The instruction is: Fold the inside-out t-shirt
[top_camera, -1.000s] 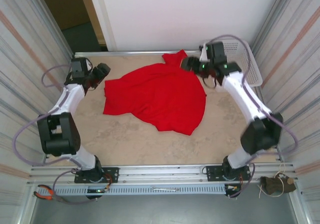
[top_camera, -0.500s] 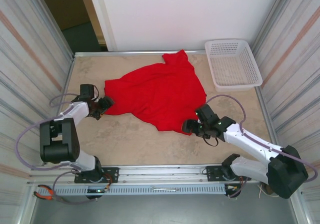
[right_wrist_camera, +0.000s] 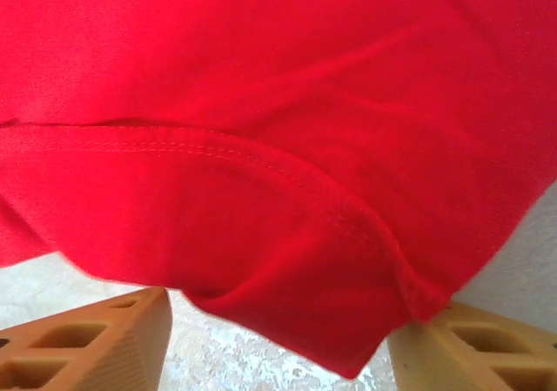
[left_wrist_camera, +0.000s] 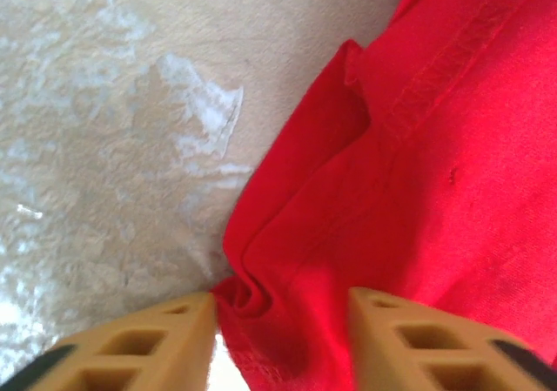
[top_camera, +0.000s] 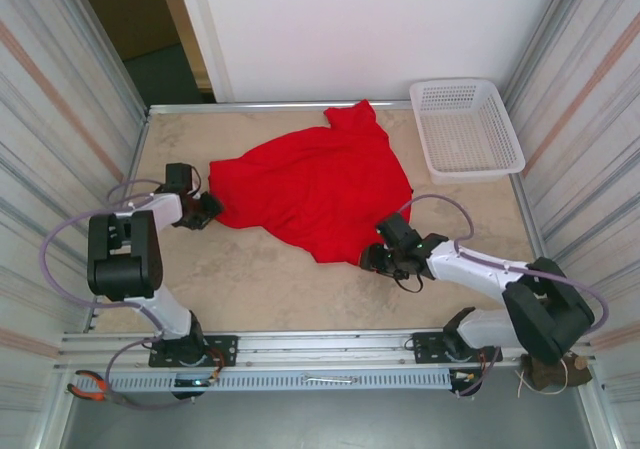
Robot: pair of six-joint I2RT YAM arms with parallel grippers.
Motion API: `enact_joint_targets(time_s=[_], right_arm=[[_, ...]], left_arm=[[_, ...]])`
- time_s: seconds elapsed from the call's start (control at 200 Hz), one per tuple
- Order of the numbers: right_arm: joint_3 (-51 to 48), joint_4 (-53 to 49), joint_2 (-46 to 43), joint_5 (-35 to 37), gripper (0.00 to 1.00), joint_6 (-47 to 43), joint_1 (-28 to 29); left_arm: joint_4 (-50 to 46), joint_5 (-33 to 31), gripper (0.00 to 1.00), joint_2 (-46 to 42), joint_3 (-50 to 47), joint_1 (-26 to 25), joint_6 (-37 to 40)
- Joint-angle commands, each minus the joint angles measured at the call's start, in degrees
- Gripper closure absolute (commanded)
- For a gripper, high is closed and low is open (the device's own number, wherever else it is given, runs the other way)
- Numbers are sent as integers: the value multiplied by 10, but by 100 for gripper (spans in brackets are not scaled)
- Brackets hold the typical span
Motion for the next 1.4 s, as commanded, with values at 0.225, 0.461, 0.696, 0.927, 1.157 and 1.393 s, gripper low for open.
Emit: enact_joint_targets(time_s=[0.225,0.461,0.696,0.927,1.157,1.393], right_arm=[[124,-97,-139,-12,100,-39,-43],[309,-97,-63,-132,100,-80,-205],[487,-59,219,-175,38,-123,-230],[404,-79,183,-129,33,-136,-212],[216,-31,139,-89,30,-97,-174],[203,8,202,-74,32,-74,-139]], left_arm=[[-51,64,100,-131,1,8,-19],[-45,103,100,-191,45,9,-99],[-40,87,100,-61,100,7,-90],[-48,74,100,0,122,9,-63],[-42,72,100,-14,110,8,-50],[-43,72,100,-23,108,9,-43]])
